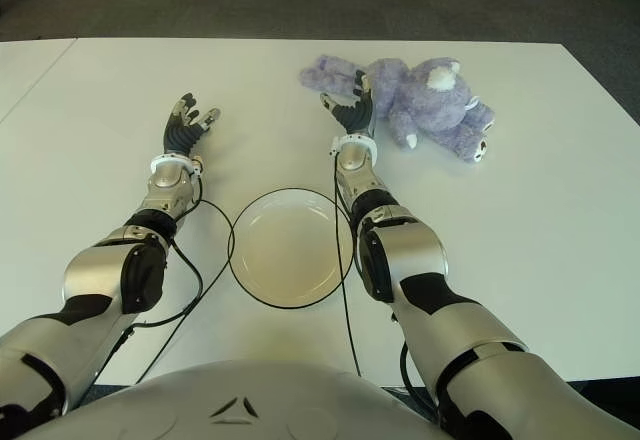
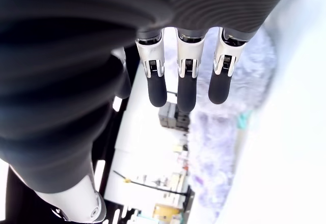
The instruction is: Put the doll into the plate.
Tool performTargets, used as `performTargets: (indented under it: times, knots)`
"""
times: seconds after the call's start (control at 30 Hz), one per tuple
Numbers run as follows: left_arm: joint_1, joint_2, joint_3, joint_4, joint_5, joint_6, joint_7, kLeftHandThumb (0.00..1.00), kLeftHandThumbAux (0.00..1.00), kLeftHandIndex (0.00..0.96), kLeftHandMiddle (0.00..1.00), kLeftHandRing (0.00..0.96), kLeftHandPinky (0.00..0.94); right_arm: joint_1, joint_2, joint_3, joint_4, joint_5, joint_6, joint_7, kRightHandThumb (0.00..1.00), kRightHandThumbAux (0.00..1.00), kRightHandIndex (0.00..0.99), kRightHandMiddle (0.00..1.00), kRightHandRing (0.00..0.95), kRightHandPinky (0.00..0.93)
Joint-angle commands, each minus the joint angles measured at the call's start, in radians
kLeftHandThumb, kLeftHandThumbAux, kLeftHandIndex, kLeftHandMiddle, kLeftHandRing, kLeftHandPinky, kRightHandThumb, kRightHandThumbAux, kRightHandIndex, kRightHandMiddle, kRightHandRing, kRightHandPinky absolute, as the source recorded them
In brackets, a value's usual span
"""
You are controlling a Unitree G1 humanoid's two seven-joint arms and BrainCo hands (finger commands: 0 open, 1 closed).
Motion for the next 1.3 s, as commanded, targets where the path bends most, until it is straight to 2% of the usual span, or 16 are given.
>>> performTargets:
  times: [0.03, 0.4, 0.83, 1.03, 1.3]
  knots:
    - [0.112, -0.032, -0.021, 0.078, 0.024, 0.111, -0.011, 0.112, 0.65, 0.044, 0.041, 0.051, 0.099, -0.027, -0.01, 0.011, 0.006, -0.003, 0.018, 0.017, 0.265, 0.789, 0.112, 0.139, 0.136, 0.151]
    - [0.131, -0.047, -0.027, 0.076, 0.026, 0.086, -0.01, 0.092, 0.676, 0.03, 0.035, 0.046, 0.083, -0.056, -0.072, 0.047, -0.005, -0.029, -0.026, 0.063, 0.317, 0.78, 0.119, 0.133, 0.136, 0.167]
    - [0.126, -0.048, -0.04, 0.077, 0.026, 0.105, 0.015, 0.082, 0.711, 0.023, 0.043, 0.056, 0.093, -0.108, -0.138, 0.09, -0.003, -0.061, -0.003, 0.094, 0.297, 0.784, 0.108, 0.12, 0.126, 0.168]
    - [0.134, -0.047, -0.046, 0.076, 0.024, 0.089, 0.009, 0.083, 0.708, 0.021, 0.05, 0.064, 0.111, -0.132, -0.183, 0.12, -0.004, -0.09, -0.013, 0.109, 0.333, 0.8, 0.105, 0.125, 0.124, 0.157]
    - [0.142, -0.045, -0.052, 0.076, 0.027, 0.078, 0.0, 0.092, 0.672, 0.027, 0.059, 0.07, 0.119, -0.194, -0.286, 0.17, -0.004, -0.146, -0.004, 0.146, 0.421, 0.811, 0.107, 0.133, 0.124, 0.169]
